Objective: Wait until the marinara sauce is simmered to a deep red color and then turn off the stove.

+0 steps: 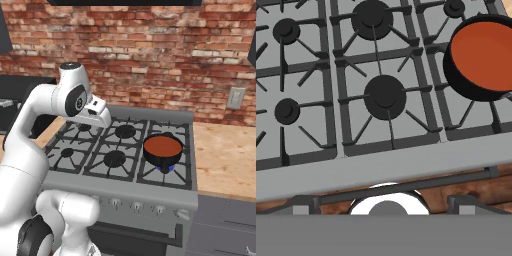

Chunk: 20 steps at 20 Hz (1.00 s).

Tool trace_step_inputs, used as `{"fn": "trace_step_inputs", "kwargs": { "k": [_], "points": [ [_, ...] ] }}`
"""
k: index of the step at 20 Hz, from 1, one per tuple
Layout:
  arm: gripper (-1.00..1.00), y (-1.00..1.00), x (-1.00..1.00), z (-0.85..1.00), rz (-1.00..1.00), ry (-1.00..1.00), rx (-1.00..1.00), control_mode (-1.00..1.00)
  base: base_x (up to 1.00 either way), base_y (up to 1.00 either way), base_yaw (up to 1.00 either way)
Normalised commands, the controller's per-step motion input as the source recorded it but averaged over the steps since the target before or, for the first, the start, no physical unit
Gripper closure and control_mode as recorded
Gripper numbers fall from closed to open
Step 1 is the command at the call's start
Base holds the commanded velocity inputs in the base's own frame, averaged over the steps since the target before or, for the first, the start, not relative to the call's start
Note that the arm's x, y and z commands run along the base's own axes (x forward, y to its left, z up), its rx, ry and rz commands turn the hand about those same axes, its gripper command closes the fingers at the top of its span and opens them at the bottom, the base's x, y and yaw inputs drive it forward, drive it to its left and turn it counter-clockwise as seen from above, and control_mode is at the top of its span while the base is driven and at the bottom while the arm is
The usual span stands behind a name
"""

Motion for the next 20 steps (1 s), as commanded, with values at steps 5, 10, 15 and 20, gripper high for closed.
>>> {"fn": "trace_step_inputs", "kwargs": {
  "k": [5,10,15,20],
  "points": [
    [-1.0,0.0,0.0,0.0,0.0,0.0,0.0,-1.0,0.0,0.0,0.0],
    [-1.0,0.0,0.0,0.0,0.0,0.0,0.0,-1.0,0.0,0.0,0.0],
    [-1.0,0.0,0.0,0.0,0.0,0.0,0.0,-1.0,0.0,0.0,0.0],
    [-1.0,0.0,0.0,0.0,0.0,0.0,0.0,-1.0,0.0,0.0,0.0]
  ]
}}
